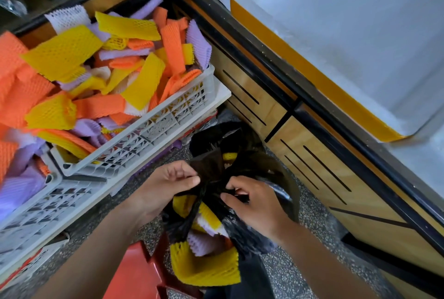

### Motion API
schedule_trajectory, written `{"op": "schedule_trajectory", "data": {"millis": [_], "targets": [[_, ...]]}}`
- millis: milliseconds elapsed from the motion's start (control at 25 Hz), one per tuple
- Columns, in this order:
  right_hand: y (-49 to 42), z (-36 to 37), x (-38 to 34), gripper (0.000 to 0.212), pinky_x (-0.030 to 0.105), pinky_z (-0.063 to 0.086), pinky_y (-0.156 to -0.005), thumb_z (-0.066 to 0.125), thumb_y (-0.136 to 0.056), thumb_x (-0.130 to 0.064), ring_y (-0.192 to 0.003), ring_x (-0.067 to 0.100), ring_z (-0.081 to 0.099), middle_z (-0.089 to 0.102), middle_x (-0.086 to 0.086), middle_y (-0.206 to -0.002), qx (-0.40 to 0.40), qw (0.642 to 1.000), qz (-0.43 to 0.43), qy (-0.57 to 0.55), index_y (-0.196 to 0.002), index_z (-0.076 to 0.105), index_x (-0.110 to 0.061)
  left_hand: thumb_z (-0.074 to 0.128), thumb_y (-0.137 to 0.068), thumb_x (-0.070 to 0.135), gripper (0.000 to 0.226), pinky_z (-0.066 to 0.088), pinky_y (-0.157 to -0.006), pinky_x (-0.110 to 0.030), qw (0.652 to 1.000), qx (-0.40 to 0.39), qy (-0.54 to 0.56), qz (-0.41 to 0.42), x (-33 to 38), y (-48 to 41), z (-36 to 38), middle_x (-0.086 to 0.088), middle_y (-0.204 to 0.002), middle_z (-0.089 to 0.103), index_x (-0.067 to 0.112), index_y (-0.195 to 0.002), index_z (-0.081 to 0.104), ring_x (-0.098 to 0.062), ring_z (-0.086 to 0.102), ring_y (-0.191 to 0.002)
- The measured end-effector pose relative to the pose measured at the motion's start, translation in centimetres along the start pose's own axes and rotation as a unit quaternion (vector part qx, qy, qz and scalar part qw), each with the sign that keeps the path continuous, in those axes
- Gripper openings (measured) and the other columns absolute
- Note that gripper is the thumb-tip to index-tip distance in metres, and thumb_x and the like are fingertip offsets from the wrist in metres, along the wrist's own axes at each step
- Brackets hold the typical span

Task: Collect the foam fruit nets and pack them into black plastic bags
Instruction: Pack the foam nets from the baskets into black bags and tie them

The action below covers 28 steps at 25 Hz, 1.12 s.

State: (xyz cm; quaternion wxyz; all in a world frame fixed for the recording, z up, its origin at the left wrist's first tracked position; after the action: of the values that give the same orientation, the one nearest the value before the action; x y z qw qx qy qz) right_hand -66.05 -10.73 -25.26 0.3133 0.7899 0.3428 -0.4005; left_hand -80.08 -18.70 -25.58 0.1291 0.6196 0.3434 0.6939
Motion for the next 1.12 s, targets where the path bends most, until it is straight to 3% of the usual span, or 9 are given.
{"op": "schedule_trajectory", "data": {"millis": [200, 360, 520, 680, 760, 840, 920, 1000, 1120], "targets": [[1.7, 0.8, 0.1, 0.017, 0.01, 0.043, -0.075, 0.059, -0.09, -0.023, -0.084, -0.001, 0.051, 0.044, -0.011, -0.095, 0.008, 0.99, 0.014, -0.14, -0.082, 0.048, -0.033, 0.058, -0.091, 0.012, 0.027, 0.04, -0.076, -0.012, 0.946, 0.031, -0.304, 0.107, -0.6, -1.1, -0.3, 0.008, -0.089, 0.065, 0.037, -0.081, 0.062, -0.003, 0.059, -0.085], [1.9, 1.9, -1.0, 0.014, 0.012, 0.039, -0.077, 0.059, -0.084, -0.027, -0.083, 0.001, 0.05, 0.048, -0.011, -0.092, 0.022, 0.974, 0.021, -0.225, -0.075, 0.049, -0.031, 0.055, -0.093, 0.01, 0.032, 0.039, -0.067, -0.014, 0.952, 0.133, -0.261, 0.088, -1.3, -1.9, -1.4, 0.009, -0.078, 0.063, 0.03, -0.068, 0.057, -0.007, 0.057, -0.077], [2.7, 2.9, 0.6, 0.021, 0.022, 0.031, -0.061, 0.054, -0.091, -0.014, -0.062, 0.015, 0.036, 0.038, 0.004, -0.064, -0.016, 0.926, 0.124, -0.357, -0.076, 0.042, -0.006, 0.05, -0.097, 0.014, 0.028, 0.03, -0.051, -0.025, 0.956, 0.206, -0.209, -0.032, -3.5, -2.5, -3.1, 0.0, -0.062, 0.052, 0.018, -0.07, 0.056, -0.013, 0.044, -0.056], [3.6, 3.1, 3.5, 0.01, 0.019, 0.032, -0.059, 0.051, -0.096, -0.021, -0.06, 0.007, 0.037, 0.041, -0.005, -0.069, -0.079, 0.957, 0.218, -0.175, -0.094, 0.046, -0.012, 0.044, -0.1, 0.016, 0.025, 0.03, -0.046, -0.022, 0.963, 0.208, -0.163, -0.058, -4.5, -2.3, -2.1, -0.002, -0.067, 0.058, 0.014, -0.079, 0.058, -0.014, 0.042, -0.051], [3.4, 2.6, 3.6, 0.017, 0.012, 0.036, -0.06, 0.053, -0.095, -0.029, -0.062, 0.0, 0.046, 0.052, -0.01, -0.077, -0.102, 0.973, 0.197, -0.059, -0.104, 0.054, -0.016, 0.043, -0.1, 0.018, 0.024, 0.028, -0.043, -0.019, 0.968, 0.196, -0.15, -0.043, -4.5, -1.9, -1.2, -0.002, -0.069, 0.06, 0.012, -0.084, 0.059, -0.014, 0.038, -0.047], [3.4, 1.9, 3.2, 0.017, 0.01, 0.038, -0.061, 0.051, -0.096, -0.025, -0.064, -0.002, 0.051, 0.057, -0.008, -0.076, -0.077, 0.97, 0.201, -0.109, -0.096, 0.063, -0.013, 0.043, -0.1, 0.02, 0.025, 0.029, -0.048, -0.021, 0.972, 0.193, -0.119, -0.056, -4.8, -1.5, -1.0, -0.003, -0.07, 0.059, 0.012, -0.084, 0.06, -0.013, 0.039, -0.05], [4.1, 1.3, 4.0, 0.024, 0.013, 0.039, -0.068, 0.047, -0.097, -0.019, -0.064, 0.005, 0.048, 0.05, -0.004, -0.067, 0.011, 0.912, 0.274, -0.305, -0.08, 0.062, -0.011, 0.045, -0.1, 0.019, 0.026, 0.033, -0.055, -0.024, 0.972, 0.205, -0.061, -0.097, -5.7, -0.9, -1.0, -0.004, -0.072, 0.058, 0.013, -0.08, 0.06, -0.015, 0.047, -0.061], [5.1, 1.7, 5.3, 0.027, 0.02, 0.039, -0.077, 0.044, -0.097, -0.018, -0.071, 0.011, 0.048, 0.048, -0.001, -0.066, 0.115, 0.804, 0.326, -0.484, -0.076, 0.058, -0.01, 0.046, -0.099, 0.016, 0.026, 0.041, -0.063, -0.026, 0.96, 0.229, 0.05, -0.153, -7.4, -0.3, -0.5, -0.007, -0.075, 0.059, 0.012, -0.078, 0.06, -0.021, 0.055, -0.072], [6.5, 2.5, 6.4, 0.024, 0.022, 0.043, -0.081, 0.043, -0.099, -0.015, -0.082, 0.012, 0.055, 0.056, 0.0, -0.075, 0.206, 0.7, 0.353, -0.586, -0.083, 0.059, -0.009, 0.044, -0.099, 0.012, 0.022, 0.045, -0.066, -0.026, 0.921, 0.244, 0.216, -0.212, -9.3, 0.3, 1.6, -0.012, -0.08, 0.059, 0.003, -0.084, 0.058, -0.022, 0.057, -0.072]]}}
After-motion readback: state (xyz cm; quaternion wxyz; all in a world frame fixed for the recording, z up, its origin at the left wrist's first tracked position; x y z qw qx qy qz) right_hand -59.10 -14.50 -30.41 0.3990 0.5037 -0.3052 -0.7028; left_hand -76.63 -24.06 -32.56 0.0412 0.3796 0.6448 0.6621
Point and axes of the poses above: each hand's wrist, its own y-axis away from the middle knuckle, its own z-axis out of the palm, x = y × z, the point moved 8 cm from there along -y, towards the middle knuckle
